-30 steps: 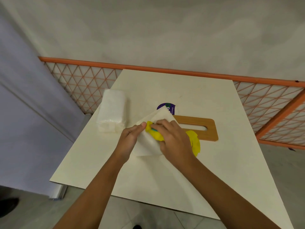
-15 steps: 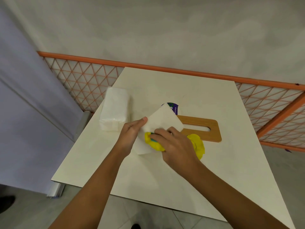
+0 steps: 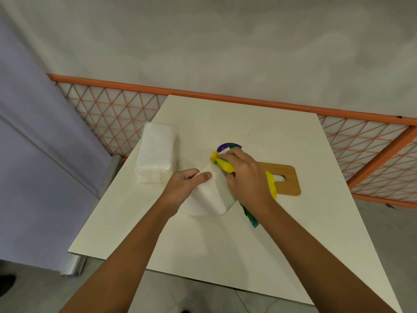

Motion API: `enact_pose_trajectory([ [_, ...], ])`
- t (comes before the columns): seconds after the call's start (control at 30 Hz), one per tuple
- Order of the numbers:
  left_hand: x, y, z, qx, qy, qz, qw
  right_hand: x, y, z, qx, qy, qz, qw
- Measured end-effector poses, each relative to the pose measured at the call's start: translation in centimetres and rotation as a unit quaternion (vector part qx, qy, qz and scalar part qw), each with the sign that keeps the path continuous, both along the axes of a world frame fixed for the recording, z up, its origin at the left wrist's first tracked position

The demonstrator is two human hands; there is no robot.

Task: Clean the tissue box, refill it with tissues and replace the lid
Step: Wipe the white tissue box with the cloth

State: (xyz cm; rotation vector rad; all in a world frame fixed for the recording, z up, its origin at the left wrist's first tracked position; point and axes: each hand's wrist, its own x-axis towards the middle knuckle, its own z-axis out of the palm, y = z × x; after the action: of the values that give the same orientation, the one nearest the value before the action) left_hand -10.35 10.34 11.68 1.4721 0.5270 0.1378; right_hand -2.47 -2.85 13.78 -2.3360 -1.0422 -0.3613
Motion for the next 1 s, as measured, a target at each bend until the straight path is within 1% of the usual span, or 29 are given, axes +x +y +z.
enact_pose_trajectory([
  [0.07,0.1,0.0,0.1,-0.009,0.003,-0.012,1.0,1.3,-0.2,0.0,-0.002,0.037,-0.066,0.997],
  [0.13,0.3,-0.3,0.1,-0.017,-0.005,0.002,1.0,1.1,-0.2,-0.2,0.007,0.032,-0.097,0.995],
  [0.2,0.4,-0.6,-0.1,-0.028,-0.01,0.03,0.999,-0.4,-0.2,-0.7,0.009,-0.025,-0.076,0.997],
  [0.27,0.5,-0.7,-0.1,-0.039,-0.02,0.043,0.998,-1.6,-0.7,-1.4,0.001,-0.08,-0.034,0.996],
  [0.3,0.5,-0.6,0.0,-0.04,-0.02,0.046,0.998,-1.8,-0.9,-1.4,-0.006,-0.083,-0.021,0.996],
  [0.37,0.5,-0.5,0.3,-0.044,-0.022,0.045,0.998,-0.9,-1.6,-1.3,-0.012,-0.049,-0.039,0.998],
  [0.43,0.5,-0.6,0.2,-0.041,-0.018,0.043,0.998,0.2,-2.4,-1.5,-0.004,0.008,-0.092,0.996],
  [0.47,0.6,-0.7,0.0,-0.041,-0.017,0.045,0.998,0.4,-2.7,-1.6,0.002,0.021,-0.107,0.994],
  [0.53,0.6,-1.1,-0.1,-0.043,-0.017,0.058,0.997,-0.6,-3.1,-2.0,0.003,-0.001,-0.104,0.995],
  [0.6,0.8,-1.2,-0.2,-0.047,-0.022,0.075,0.996,-2.1,-3.4,-2.3,-0.006,-0.042,-0.069,0.997],
  [0.67,0.8,-1.2,0.0,-0.05,-0.024,0.08,0.995,-2.6,-3.7,-2.6,-0.006,-0.052,-0.034,0.998],
  [0.73,0.8,-1.2,0.1,-0.051,-0.019,0.076,0.996,-2.0,-3.8,-2.5,0.004,-0.026,-0.036,0.999],
  [0.83,0.9,-1.3,0.1,-0.05,-0.012,0.074,0.996,-1.0,-3.8,-2.7,0.041,0.049,-0.098,0.993],
  [0.87,0.9,-1.5,0.1,-0.05,-0.013,0.075,0.996,-1.2,-3.8,-2.8,0.049,0.056,-0.11,0.991],
  [0.93,0.9,-1.6,0.1,-0.045,-0.012,0.077,0.996,-2.4,-3.9,-3.0,0.03,0.018,-0.097,0.995],
  [1.0,0.8,-1.7,0.2,-0.041,-0.015,0.075,0.996,-3.9,-4.3,-3.3,0.021,-0.021,-0.049,0.998],
])
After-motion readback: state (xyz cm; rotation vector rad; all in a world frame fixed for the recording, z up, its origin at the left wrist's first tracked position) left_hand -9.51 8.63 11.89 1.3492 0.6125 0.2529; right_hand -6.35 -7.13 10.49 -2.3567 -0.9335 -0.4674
